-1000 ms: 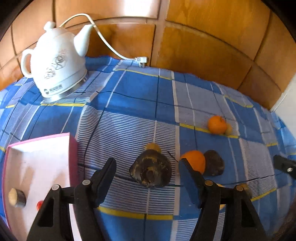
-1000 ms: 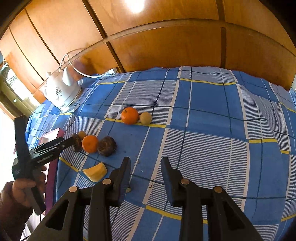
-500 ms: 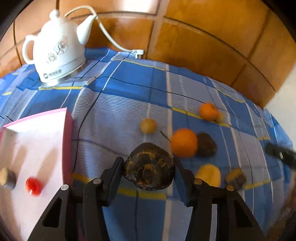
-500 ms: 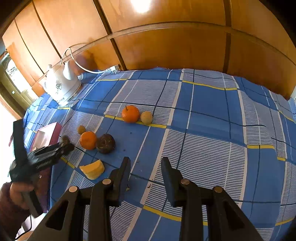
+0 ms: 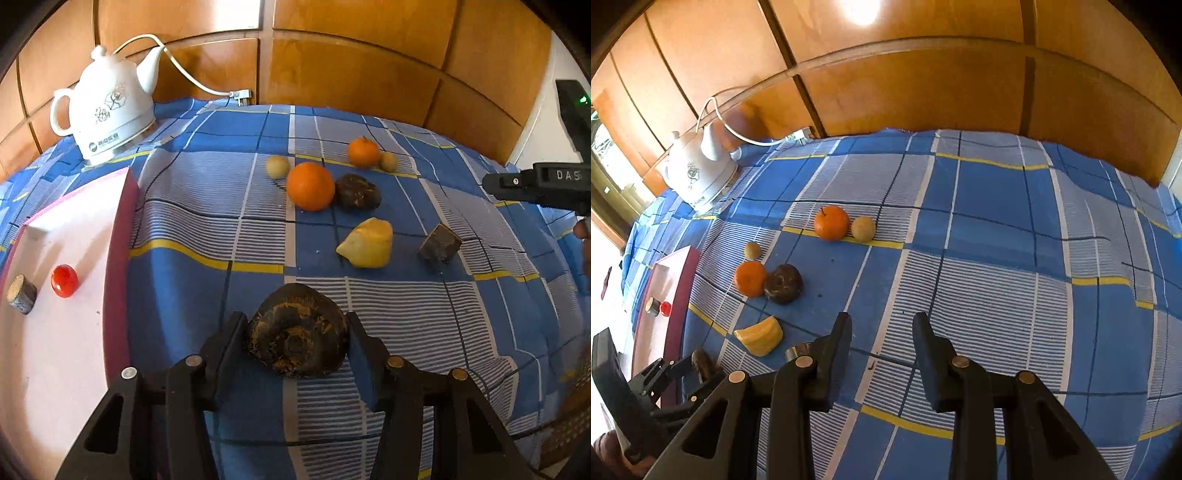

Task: Organize fruits
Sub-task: 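Lift the dark round fruit with the left tool while the right tool grasps the small yellow fruit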

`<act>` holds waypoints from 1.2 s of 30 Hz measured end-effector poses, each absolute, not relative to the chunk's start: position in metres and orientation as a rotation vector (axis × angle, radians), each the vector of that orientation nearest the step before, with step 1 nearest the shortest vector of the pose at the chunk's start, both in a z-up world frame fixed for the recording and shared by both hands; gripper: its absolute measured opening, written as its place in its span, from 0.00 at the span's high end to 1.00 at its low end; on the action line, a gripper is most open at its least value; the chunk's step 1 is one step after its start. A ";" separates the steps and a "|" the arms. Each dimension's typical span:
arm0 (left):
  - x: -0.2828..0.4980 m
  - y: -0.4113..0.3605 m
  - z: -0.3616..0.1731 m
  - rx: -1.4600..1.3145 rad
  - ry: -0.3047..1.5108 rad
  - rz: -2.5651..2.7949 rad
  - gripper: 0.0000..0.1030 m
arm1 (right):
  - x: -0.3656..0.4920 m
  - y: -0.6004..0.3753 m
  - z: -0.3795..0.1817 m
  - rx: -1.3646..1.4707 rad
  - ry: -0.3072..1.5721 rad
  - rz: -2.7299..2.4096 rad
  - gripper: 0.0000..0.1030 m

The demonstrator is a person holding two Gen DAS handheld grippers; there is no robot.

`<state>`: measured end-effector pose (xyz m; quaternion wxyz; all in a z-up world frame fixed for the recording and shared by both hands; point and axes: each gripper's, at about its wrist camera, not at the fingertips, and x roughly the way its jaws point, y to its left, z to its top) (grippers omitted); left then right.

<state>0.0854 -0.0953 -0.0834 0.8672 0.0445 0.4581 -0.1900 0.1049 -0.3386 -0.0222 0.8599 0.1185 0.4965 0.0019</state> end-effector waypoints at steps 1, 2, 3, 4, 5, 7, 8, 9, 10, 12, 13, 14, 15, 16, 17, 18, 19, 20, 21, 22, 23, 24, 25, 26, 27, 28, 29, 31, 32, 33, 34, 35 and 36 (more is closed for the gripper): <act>0.086 -0.094 -0.085 0.077 0.964 -0.402 0.48 | 0.105 -0.339 -0.023 0.250 1.044 0.001 0.67; 0.085 -0.094 -0.085 0.076 0.962 -0.402 0.48 | 0.105 -0.339 -0.024 0.252 1.047 -0.001 0.67; 0.084 -0.094 -0.085 0.079 0.959 -0.403 0.48 | 0.105 -0.339 -0.026 0.254 1.051 -0.004 0.67; 0.083 -0.095 -0.086 0.085 0.955 -0.408 0.48 | 0.106 -0.339 -0.028 0.261 1.057 -0.006 0.67; 0.082 -0.095 -0.086 0.090 0.954 -0.411 0.48 | 0.106 -0.340 -0.029 0.271 1.060 -0.003 0.68; 0.080 -0.097 -0.088 0.110 0.948 -0.415 0.49 | 0.107 -0.339 -0.030 0.274 1.058 -0.003 0.70; 0.079 -0.098 -0.088 0.118 0.945 -0.417 0.49 | 0.107 -0.338 -0.029 0.264 1.054 -0.002 0.72; 0.079 -0.097 -0.088 0.121 0.943 -0.418 0.49 | 0.110 -0.335 -0.028 0.255 1.052 0.012 0.72; 0.078 -0.097 -0.089 0.123 0.940 -0.420 0.49 | 0.112 -0.332 -0.026 0.245 1.049 0.022 0.73; 0.077 -0.096 -0.089 0.126 0.935 -0.425 0.49 | 0.121 -0.324 -0.022 0.200 1.038 0.038 0.73; 0.077 -0.096 -0.089 0.124 0.933 -0.426 0.49 | 0.128 -0.319 -0.020 0.172 1.028 0.048 0.73; 0.077 -0.096 -0.090 0.123 0.933 -0.427 0.49 | 0.137 -0.313 -0.019 0.142 1.018 0.062 0.73; 0.077 -0.096 -0.090 0.122 0.932 -0.429 0.49 | 0.143 -0.308 -0.019 0.119 1.016 0.075 0.73; 0.077 -0.095 -0.090 0.119 0.933 -0.431 0.49 | 0.153 -0.303 -0.021 0.084 1.017 0.087 0.73; 0.077 -0.095 -0.090 0.116 0.933 -0.432 0.49 | 0.161 -0.298 -0.023 0.055 1.021 0.092 0.73; 0.077 -0.095 -0.090 0.113 0.935 -0.434 0.49 | 0.172 -0.293 -0.027 0.018 1.030 0.103 0.73; 0.078 -0.094 -0.090 0.107 0.936 -0.436 0.49 | 0.179 -0.291 -0.030 -0.005 1.036 0.107 0.73; 0.078 -0.093 -0.090 0.101 0.937 -0.438 0.49 | 0.186 -0.289 -0.034 -0.029 1.043 0.105 0.73; 0.078 -0.093 -0.090 0.098 0.938 -0.438 0.49 | 0.193 -0.288 -0.038 -0.051 1.050 0.103 0.73; 0.078 -0.092 -0.090 0.095 0.939 -0.440 0.49 | 0.200 -0.288 -0.043 -0.070 1.060 0.099 0.73; 0.078 -0.093 -0.090 0.094 0.939 -0.440 0.49 | 0.205 -0.289 -0.046 -0.083 1.067 0.097 0.73; 0.078 -0.092 -0.090 0.091 0.940 -0.441 0.49 | 0.211 -0.290 -0.051 -0.102 1.076 0.100 0.73; 0.078 -0.093 -0.090 0.089 0.940 -0.441 0.49 | 0.214 -0.291 -0.054 -0.113 1.086 0.102 0.73; 0.078 -0.092 -0.090 0.087 0.941 -0.442 0.49 | 0.218 -0.293 -0.057 -0.120 1.097 0.106 0.73; 0.078 -0.092 -0.090 0.084 0.942 -0.443 0.49 | 0.222 -0.294 -0.060 -0.118 1.109 0.115 0.73; 0.078 -0.092 -0.090 0.083 0.943 -0.443 0.49 | 0.224 -0.295 -0.062 -0.116 1.114 0.120 0.73; 0.079 -0.092 -0.090 0.081 0.944 -0.443 0.49 | 0.226 -0.295 -0.064 -0.116 1.118 0.124 0.73; 0.079 -0.092 -0.090 0.079 0.945 -0.442 0.49 | 0.231 -0.293 -0.067 -0.118 1.125 0.133 0.73; 0.079 -0.091 -0.090 0.079 0.945 -0.443 0.49 | 0.233 -0.293 -0.069 -0.116 1.129 0.140 0.73; 0.079 -0.091 -0.090 0.079 0.945 -0.442 0.49 | 0.235 -0.292 -0.071 -0.117 1.130 0.142 0.72; 0.079 -0.091 -0.090 0.080 0.944 -0.443 0.49 | 0.237 -0.292 -0.072 -0.120 1.127 0.143 0.71; 0.079 -0.091 -0.090 0.083 0.943 -0.443 0.49 | 0.239 -0.293 -0.073 -0.113 1.129 0.145 0.71; 0.079 -0.091 -0.090 0.086 0.942 -0.442 0.49 | 0.241 -0.293 -0.074 -0.102 1.133 0.150 0.74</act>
